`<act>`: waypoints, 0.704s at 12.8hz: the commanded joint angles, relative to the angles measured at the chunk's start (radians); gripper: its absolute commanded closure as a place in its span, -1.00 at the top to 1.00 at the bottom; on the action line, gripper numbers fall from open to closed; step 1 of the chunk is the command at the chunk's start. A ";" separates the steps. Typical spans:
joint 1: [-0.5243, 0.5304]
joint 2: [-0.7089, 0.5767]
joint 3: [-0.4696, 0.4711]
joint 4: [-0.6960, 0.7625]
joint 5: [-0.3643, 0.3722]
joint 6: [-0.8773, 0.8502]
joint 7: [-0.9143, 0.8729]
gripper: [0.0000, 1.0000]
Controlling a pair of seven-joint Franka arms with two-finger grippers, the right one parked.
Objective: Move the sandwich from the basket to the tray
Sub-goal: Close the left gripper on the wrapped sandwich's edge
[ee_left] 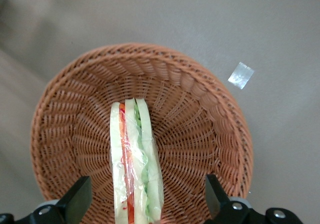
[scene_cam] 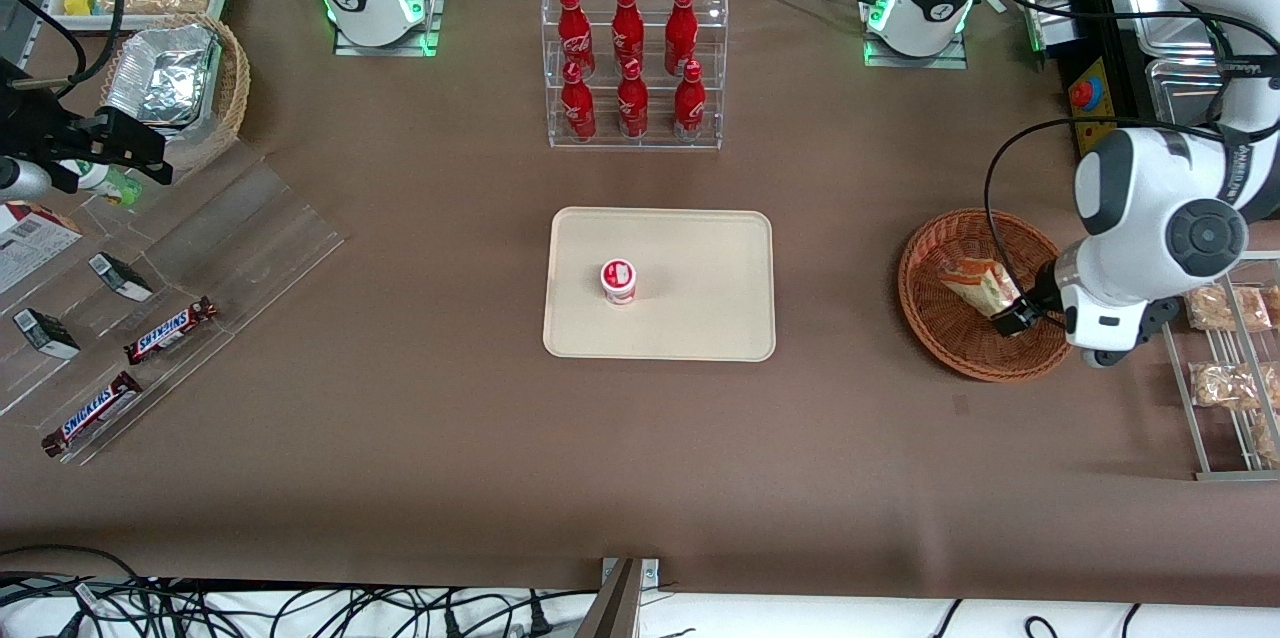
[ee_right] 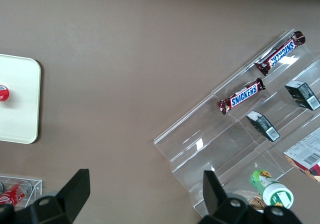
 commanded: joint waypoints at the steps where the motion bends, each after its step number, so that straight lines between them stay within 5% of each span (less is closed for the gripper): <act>1: 0.001 -0.082 -0.007 -0.136 0.027 0.087 -0.065 1.00; 5: 0.000 -0.084 -0.015 -0.228 0.145 0.173 -0.175 1.00; 9: -0.009 -0.078 -0.016 -0.238 0.148 0.181 -0.212 1.00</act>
